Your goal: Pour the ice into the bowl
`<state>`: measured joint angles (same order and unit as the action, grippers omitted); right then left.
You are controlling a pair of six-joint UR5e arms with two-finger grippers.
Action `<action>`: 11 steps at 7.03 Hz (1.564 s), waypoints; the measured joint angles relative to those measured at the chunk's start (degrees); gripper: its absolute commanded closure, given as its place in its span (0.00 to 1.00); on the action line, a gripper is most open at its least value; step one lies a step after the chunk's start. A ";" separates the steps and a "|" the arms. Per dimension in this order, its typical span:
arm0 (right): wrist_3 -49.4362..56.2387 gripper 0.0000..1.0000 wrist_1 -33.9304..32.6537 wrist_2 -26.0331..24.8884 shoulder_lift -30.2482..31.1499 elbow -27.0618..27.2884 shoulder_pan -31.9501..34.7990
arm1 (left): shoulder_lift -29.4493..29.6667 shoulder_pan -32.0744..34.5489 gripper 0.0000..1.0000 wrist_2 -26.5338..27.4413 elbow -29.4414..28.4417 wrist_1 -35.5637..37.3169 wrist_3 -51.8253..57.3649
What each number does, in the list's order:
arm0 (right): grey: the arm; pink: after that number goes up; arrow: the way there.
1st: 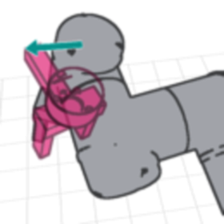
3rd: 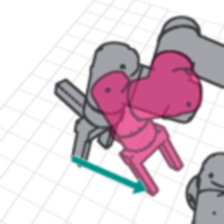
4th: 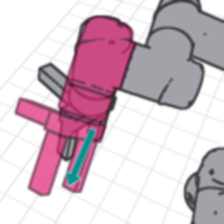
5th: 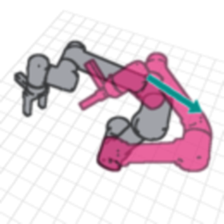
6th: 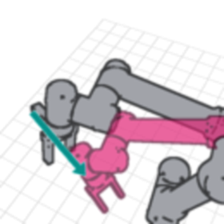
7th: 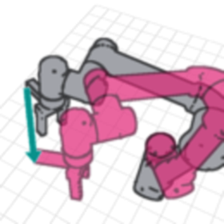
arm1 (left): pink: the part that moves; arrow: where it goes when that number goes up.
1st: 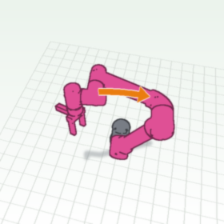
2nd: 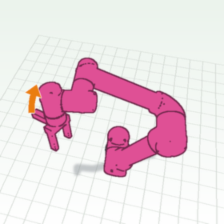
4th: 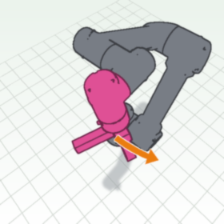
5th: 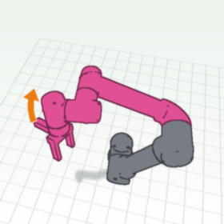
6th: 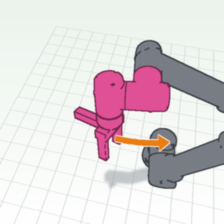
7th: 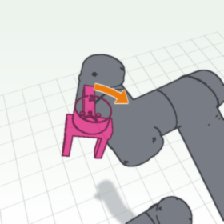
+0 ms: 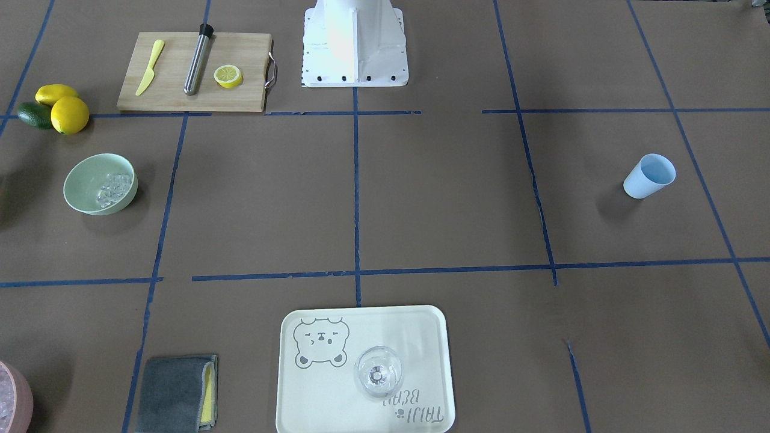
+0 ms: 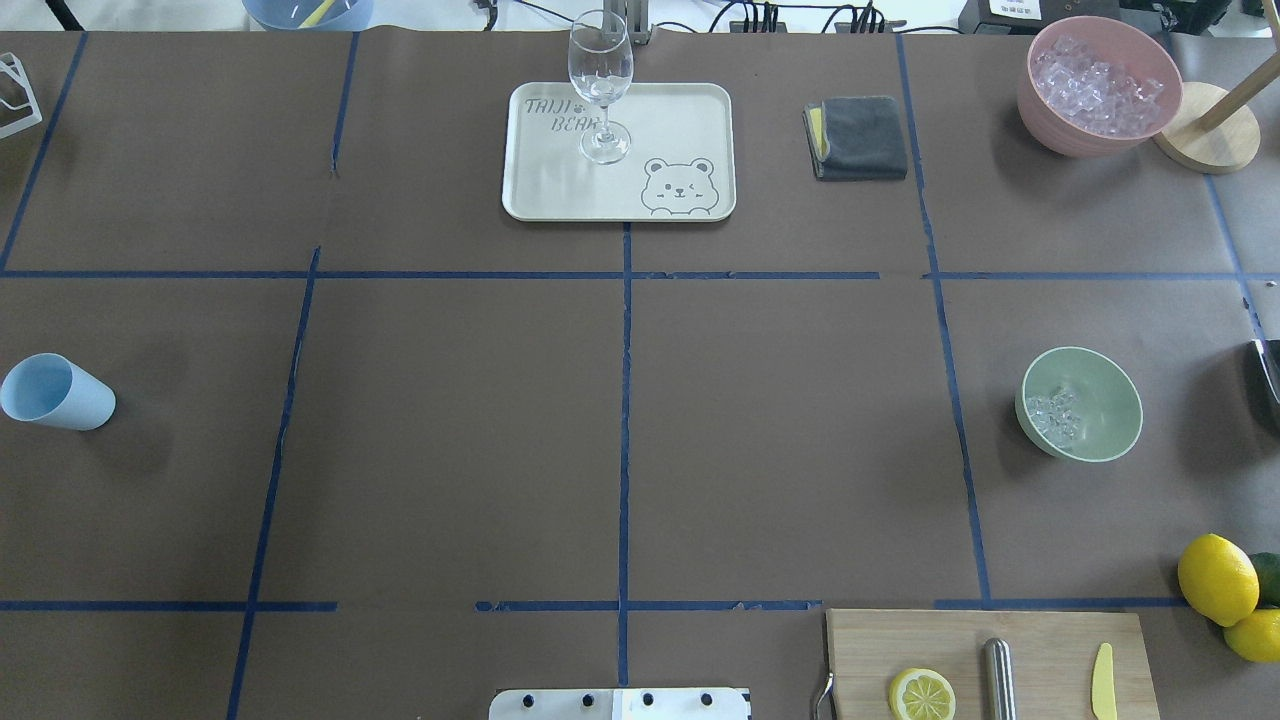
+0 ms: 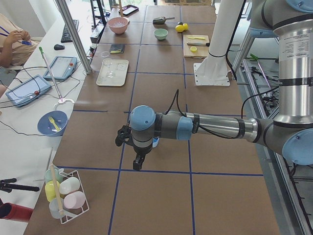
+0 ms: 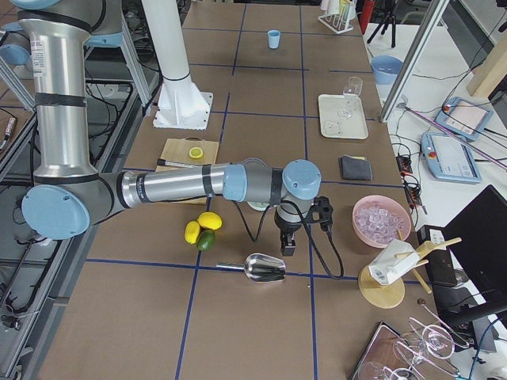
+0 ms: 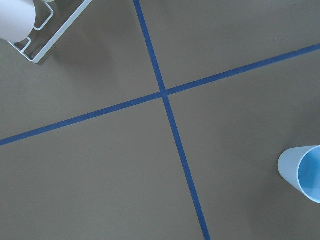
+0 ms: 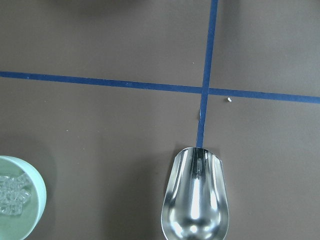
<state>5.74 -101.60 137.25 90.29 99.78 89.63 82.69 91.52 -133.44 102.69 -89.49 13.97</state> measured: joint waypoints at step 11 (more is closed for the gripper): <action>-2.37 0.00 4.53 0.61 2.90 -1.00 -3.21 | -1.65 0.01 0.00 -0.07 -0.13 -2.02 0.01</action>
<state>3.37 -97.06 137.86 93.18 98.79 86.42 81.04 91.53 -133.51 102.56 -91.51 13.98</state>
